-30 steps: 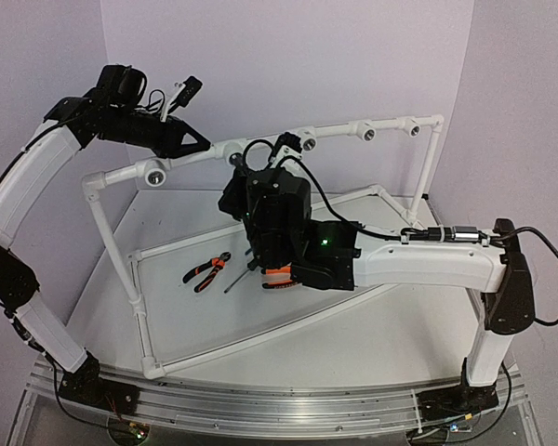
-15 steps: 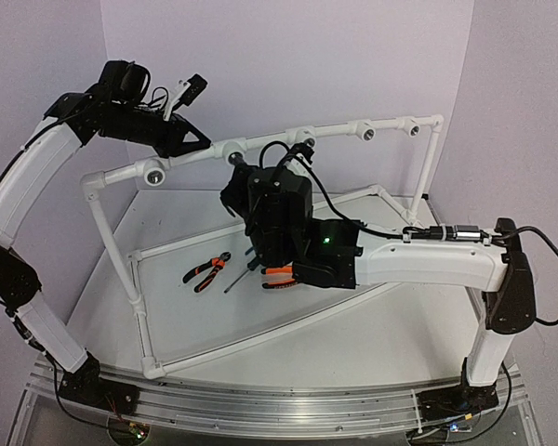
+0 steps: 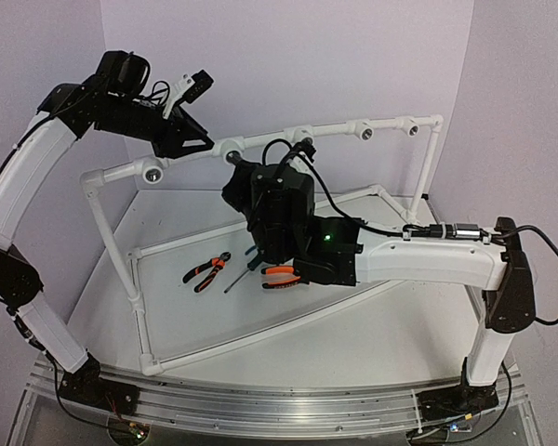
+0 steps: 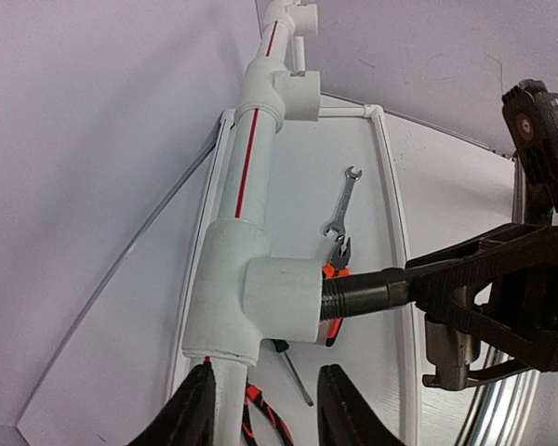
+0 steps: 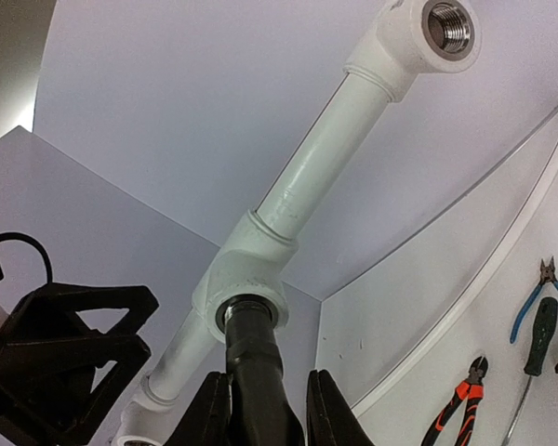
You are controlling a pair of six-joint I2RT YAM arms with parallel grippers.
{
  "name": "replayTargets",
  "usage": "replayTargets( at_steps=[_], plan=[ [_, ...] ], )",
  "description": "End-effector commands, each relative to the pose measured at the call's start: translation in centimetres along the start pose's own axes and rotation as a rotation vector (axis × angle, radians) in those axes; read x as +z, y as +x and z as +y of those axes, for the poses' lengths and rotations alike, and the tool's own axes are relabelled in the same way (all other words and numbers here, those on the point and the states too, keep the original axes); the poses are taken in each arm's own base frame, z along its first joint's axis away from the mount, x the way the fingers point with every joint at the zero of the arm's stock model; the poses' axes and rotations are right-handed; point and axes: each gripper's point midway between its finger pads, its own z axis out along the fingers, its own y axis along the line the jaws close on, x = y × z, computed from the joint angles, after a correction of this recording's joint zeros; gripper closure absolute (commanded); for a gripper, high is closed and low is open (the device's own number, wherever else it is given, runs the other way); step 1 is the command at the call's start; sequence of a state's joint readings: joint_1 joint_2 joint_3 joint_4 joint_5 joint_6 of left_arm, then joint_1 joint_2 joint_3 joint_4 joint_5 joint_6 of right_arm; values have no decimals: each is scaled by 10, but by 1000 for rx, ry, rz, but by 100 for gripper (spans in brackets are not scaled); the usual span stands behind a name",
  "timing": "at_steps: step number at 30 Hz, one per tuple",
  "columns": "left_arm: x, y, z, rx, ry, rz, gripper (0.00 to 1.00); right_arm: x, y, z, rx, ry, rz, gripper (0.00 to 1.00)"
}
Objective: Install the water faucets
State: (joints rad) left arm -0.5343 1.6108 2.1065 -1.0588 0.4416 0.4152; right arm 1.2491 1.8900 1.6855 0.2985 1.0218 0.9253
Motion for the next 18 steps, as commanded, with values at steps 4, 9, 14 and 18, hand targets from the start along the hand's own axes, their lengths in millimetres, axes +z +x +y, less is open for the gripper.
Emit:
replayTargets(
  at_steps=[4,9,14,18],
  plan=[
    [-19,-19,-10,253,-2,-91,44,5,-43,20,128,-38,-86,100],
    [-17,2,-25,501,-14,-164,33,10,-33,18,134,-35,-62,100],
    [-15,-6,-23,657,-108,-284,15,12,-25,17,142,-34,-40,100],
    [-12,-15,-24,723,-175,-396,12,14,-20,17,137,-34,-30,100]
  ],
)
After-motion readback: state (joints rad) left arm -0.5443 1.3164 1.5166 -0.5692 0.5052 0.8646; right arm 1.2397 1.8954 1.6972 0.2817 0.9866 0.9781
